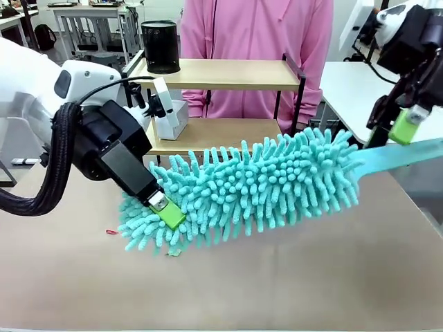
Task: Clean the shelf.
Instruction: Hand the Duster back to the human.
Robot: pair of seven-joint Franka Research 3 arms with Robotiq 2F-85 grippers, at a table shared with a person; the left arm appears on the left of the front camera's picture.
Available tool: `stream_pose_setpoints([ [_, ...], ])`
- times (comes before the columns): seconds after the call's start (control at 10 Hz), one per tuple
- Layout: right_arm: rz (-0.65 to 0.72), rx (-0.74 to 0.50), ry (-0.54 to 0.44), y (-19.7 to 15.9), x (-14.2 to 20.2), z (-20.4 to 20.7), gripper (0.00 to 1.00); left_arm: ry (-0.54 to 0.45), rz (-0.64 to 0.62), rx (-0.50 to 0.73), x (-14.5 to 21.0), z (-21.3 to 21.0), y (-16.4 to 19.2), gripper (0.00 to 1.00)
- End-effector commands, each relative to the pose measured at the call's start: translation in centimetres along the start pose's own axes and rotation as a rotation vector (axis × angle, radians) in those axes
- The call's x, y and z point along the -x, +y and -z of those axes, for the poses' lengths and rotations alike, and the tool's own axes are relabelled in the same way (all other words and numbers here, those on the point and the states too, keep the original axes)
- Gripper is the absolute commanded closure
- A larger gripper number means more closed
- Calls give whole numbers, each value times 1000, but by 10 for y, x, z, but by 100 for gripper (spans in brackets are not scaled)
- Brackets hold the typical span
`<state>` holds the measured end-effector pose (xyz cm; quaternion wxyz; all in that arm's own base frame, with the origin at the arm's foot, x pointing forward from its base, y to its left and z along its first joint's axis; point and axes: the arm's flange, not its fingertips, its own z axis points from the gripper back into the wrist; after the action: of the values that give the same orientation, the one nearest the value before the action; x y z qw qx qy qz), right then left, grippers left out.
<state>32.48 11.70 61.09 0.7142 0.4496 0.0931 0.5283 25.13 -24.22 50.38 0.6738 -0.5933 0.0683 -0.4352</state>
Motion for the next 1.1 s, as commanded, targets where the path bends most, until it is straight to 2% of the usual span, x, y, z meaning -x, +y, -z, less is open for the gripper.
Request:
stream_pose_setpoints([
  [0.0, 112, 75, -276, -8, 9, -2, 0, 9, 18, -4, 3, 1, 0, 100],
  [0.2, 317, 175, -624, -36, 37, -23, 0, -4, 18, -4, 5, -4, -1, 100],
  [0.3, 415, 180, -776, -61, 68, -35, 0, -15, 15, -1, 8, -9, -1, 100],
  [0.6, 679, 57, -1090, -118, 190, -33, 0, -68, 10, 17, 19, -32, -5, 100],
  [0.7, 753, 2, -1163, -134, 230, -22, 0, -97, 12, 15, 23, -42, -7, 100],
  [0.8, 801, -19, -1202, -141, 252, -11, 0, -125, 18, 24, 28, -54, -12, 100],
  [0.9, 724, 63, -1016, -132, 220, -30, 0, -146, 25, 21, 32, -60, -14, 100],
  [1.0, 724, 63, -1016, -132, 220, -30, 0, -177, 44, 40, 35, -67, -20, 100],
])
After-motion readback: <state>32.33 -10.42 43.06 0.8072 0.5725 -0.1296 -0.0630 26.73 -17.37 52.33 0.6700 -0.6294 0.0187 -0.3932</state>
